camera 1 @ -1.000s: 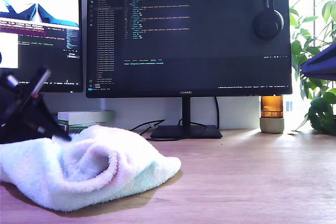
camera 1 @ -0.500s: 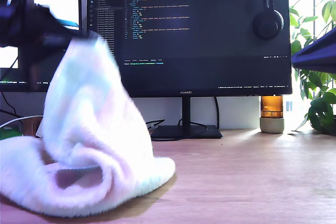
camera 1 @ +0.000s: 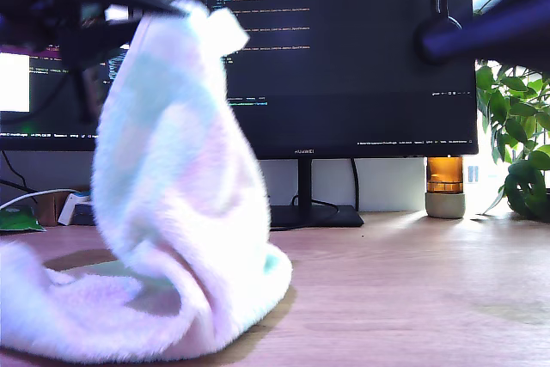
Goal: Fold the tea towel to a neat square and place it to the right
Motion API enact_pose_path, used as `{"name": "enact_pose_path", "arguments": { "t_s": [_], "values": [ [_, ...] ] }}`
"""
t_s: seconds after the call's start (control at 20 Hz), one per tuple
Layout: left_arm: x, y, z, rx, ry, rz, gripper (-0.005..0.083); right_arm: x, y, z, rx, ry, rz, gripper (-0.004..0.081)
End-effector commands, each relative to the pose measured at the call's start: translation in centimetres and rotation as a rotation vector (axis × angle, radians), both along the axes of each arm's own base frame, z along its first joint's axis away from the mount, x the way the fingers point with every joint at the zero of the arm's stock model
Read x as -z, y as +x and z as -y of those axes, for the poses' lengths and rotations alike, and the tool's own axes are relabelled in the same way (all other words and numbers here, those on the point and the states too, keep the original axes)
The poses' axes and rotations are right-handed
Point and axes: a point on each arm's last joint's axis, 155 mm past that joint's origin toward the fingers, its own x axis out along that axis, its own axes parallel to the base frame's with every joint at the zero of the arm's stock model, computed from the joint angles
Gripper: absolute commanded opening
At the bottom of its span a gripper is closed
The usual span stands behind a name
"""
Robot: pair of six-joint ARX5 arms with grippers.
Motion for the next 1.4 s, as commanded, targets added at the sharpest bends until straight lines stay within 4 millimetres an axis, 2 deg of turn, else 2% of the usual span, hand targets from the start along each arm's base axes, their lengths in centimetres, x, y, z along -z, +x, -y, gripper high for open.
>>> {"name": "enact_pose_path", "arguments": {
  "t_s": [0.0,0.1,0.2,0.3,0.45,0.6,0.85,1.0,1.1,1.25,1.3,1.35],
  "values": [
    [-0.7,-0.8,-0.3,0.039,-0.035,-0.002,-0.0024,0.7,0.0,-1.2,-0.071,-0.041,0.069,0.0064],
    [-1.2,-1.5,-0.6,0.077,-0.061,-0.031,-0.0024,1.2,0.3,-2.8,-0.108,-0.085,0.112,0.0203],
    [-1.3,-1.7,-0.7,0.083,-0.057,-0.062,-0.0024,1.0,0.6,-4.3,-0.131,-0.111,0.160,0.0259],
    [-1.3,-1.8,-0.7,0.088,-0.052,-0.079,-0.0023,0.0,0.3,-5.7,-0.181,-0.118,0.235,0.0259],
    [-1.3,-1.8,-0.7,0.090,-0.054,-0.076,-0.0024,-2.2,0.9,-6.7,-0.217,-0.112,0.372,0.0256],
    [-1.4,-2.4,-0.3,0.114,-0.059,-0.066,-0.0023,-3.4,1.1,-7.3,-0.239,-0.093,0.371,0.0242],
    [-1.4,-4.6,0.9,0.197,-0.055,-0.071,-0.0023,-3.4,-0.4,-8.5,-0.334,-0.066,0.289,0.0242],
    [-1.5,-4.9,1.2,0.208,-0.056,-0.061,-0.0023,-2.8,-0.5,-8.5,-0.325,-0.097,0.267,0.0242],
    [-1.6,-4.3,1.3,0.189,-0.056,-0.028,-0.0023,-1.2,1.4,-7.4,-0.233,-0.188,0.256,0.0242],
    [-2.1,-0.8,1.9,0.049,-0.003,0.070,-0.0023,0.9,4.8,-4.7,-0.086,-0.340,0.273,0.0242],
    [-2.5,0.8,2.1,-0.015,0.020,0.118,-0.0023,1.4,5.6,-3.8,-0.045,-0.367,0.255,0.0233],
    [-3.3,1.6,2.2,-0.041,0.021,0.146,-0.0023,1.6,5.6,-3.4,-0.032,-0.366,0.217,0.0202]
  ]
}}
